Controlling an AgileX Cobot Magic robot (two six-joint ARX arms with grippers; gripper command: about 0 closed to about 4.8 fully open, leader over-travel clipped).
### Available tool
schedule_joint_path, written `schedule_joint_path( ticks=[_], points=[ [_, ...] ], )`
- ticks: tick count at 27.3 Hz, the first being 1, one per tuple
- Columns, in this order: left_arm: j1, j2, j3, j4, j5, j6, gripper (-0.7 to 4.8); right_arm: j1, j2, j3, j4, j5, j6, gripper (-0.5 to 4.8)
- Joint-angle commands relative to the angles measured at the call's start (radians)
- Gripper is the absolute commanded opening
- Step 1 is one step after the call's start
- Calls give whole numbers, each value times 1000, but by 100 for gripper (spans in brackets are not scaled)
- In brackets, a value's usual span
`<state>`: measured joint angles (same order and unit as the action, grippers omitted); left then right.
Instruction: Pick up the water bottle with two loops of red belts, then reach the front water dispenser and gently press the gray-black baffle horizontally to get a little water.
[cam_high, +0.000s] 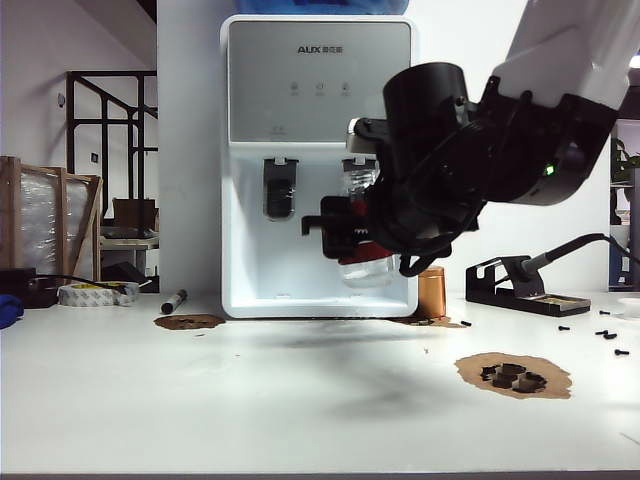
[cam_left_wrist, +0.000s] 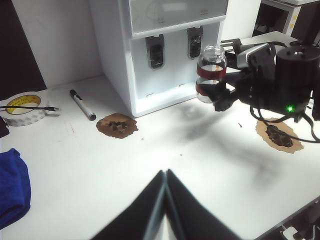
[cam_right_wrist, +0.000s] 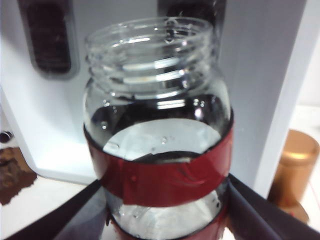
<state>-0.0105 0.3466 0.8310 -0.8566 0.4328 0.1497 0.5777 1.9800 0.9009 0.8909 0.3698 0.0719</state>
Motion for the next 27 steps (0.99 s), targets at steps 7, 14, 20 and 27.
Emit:
schedule_joint_path(
  ticks=[7, 14, 20, 27],
  points=[
    [0, 2, 5, 5, 1, 4, -5, -50, 37, 66, 11, -108, -18, -4],
    [0, 2, 5, 4, 1, 9, -4, -80, 64, 111, 6, -117, -32, -4],
    [0, 2, 5, 4, 1, 11, -5, -102, 75, 206, -78, -155, -58, -4],
    [0, 2, 5, 4, 1, 21, -5, -109, 87, 247, -89, -150, -74, -4]
  ],
)
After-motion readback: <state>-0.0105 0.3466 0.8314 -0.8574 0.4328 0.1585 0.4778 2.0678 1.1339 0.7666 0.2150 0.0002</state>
